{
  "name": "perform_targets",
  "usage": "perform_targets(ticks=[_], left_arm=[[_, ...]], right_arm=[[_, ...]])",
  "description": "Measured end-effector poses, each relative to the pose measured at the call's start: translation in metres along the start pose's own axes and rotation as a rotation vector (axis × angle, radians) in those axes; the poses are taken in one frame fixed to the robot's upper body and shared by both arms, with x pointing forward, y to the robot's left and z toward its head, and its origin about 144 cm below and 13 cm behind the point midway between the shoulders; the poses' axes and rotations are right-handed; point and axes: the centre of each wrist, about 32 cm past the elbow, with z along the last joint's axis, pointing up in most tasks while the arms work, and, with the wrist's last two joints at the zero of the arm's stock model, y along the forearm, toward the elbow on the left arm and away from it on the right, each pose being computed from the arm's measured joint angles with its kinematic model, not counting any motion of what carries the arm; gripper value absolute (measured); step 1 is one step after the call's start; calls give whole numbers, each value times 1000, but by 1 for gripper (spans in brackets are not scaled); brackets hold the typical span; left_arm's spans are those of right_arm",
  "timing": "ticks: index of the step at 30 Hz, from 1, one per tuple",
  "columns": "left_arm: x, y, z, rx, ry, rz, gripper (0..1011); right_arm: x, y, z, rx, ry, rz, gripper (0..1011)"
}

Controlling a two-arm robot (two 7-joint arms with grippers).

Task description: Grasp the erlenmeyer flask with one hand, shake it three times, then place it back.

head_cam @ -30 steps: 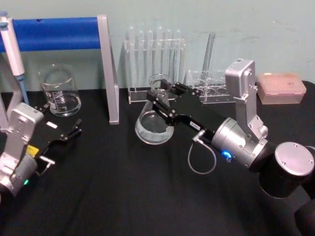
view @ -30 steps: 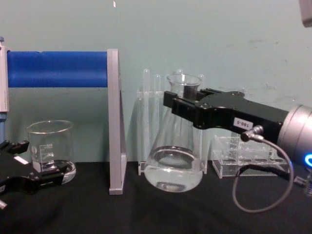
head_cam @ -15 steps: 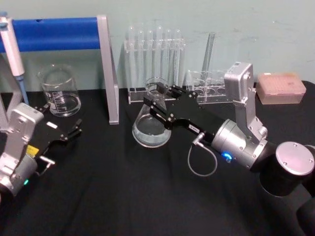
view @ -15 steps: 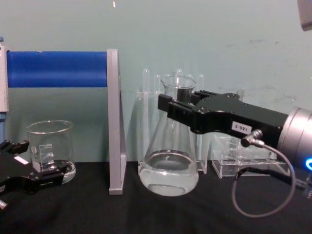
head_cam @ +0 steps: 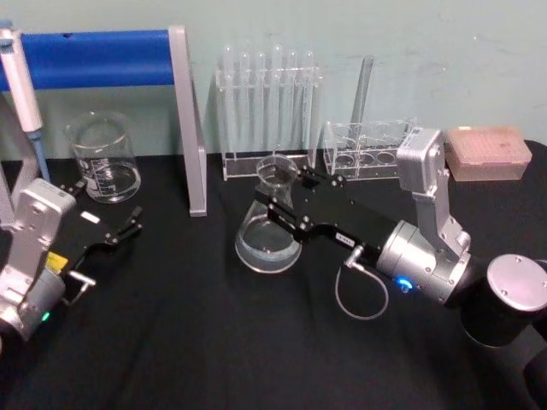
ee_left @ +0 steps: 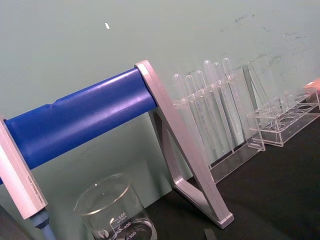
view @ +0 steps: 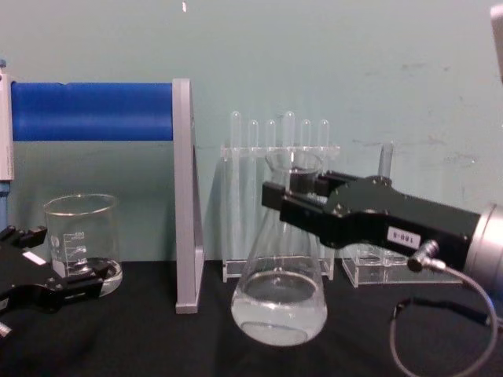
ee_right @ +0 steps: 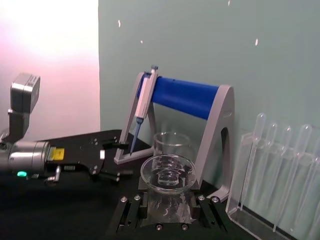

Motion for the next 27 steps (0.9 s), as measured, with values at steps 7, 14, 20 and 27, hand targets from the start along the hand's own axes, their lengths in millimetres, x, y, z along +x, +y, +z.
perform_targets(ticks=[7, 14, 20, 27], left_arm=[[0, 0, 0, 0, 0, 0, 1001], [0, 0, 0, 0, 0, 0, 1001], [0, 0, 0, 0, 0, 0, 1001], [0, 0, 0, 0, 0, 0, 1001]], right_arm=[[4, -2, -11, -26, 2, 24, 449], [7, -4, -21, -55, 15, 40, 449], [8, -4, -24, -66, 26, 50, 449], [9, -4, -29, -85, 35, 60, 449]])
